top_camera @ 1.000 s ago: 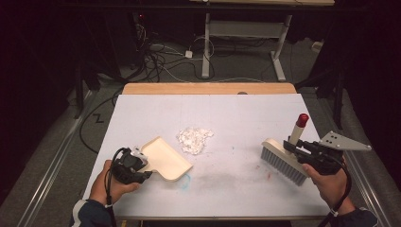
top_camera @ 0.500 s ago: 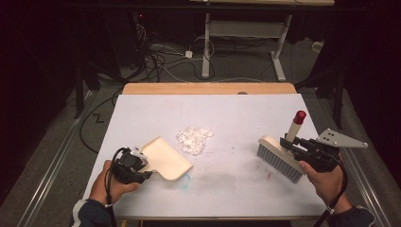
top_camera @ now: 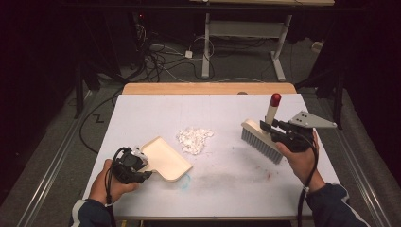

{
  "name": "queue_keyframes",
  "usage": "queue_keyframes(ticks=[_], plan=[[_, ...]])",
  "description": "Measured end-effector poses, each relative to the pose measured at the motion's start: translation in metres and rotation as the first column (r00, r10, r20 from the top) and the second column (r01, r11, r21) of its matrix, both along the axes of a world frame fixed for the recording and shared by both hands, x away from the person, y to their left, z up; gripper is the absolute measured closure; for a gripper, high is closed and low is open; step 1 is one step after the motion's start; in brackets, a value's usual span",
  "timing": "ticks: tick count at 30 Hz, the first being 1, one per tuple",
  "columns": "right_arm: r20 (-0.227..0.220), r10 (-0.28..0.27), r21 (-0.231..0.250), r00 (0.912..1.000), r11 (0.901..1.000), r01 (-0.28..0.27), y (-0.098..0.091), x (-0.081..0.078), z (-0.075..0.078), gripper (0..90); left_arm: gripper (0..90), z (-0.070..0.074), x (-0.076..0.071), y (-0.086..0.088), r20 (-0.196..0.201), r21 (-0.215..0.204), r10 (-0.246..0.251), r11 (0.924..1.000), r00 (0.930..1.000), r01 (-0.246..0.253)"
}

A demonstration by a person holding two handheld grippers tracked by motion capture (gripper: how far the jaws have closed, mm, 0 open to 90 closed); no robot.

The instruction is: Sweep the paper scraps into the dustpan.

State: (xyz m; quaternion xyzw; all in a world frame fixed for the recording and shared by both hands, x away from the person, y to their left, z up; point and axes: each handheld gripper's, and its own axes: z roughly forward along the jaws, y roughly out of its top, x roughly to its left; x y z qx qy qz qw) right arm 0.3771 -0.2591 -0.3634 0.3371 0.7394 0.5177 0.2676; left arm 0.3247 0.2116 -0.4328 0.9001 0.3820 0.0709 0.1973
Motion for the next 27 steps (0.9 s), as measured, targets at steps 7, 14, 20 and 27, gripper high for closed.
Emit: queue_keyframes(ticks=[7, 14, 20, 27], plan=[[0.006, -0.051, 0.018, 0.9987, 0.9986, 0.05, 0.022, 0.045, -0.002, 71.2, 62.7, 0.001, 0.005, 0.004, -0.015, -0.004, -0.02, 0.9998, 0.9997, 0.02], [-0.022, -0.111, -0.022, 0.9936, 0.9937, 0.11, 0.061, 0.086, -0.016, 71.2, 62.7, 0.001, 0.011, 0.005, -0.022, -0.007, -0.037, 0.9993, 0.9991, 0.037], [-0.011, -0.143, -0.047, 0.9897, 0.9888, 0.142, 0.102, 0.099, -0.032, 71.2, 62.6, 0.0, 0.015, 0.007, -0.037, -0.008, -0.049, 0.9988, 0.9981, 0.049], [0.003, -0.12, -0.039, 0.9928, 0.992, 0.12, 0.134, 0.095, -0.043, 71.3, 62.6, 0.0, 0.018, 0.005, -0.04, 0.012, -0.057, 0.9983, 0.9976, 0.057]])
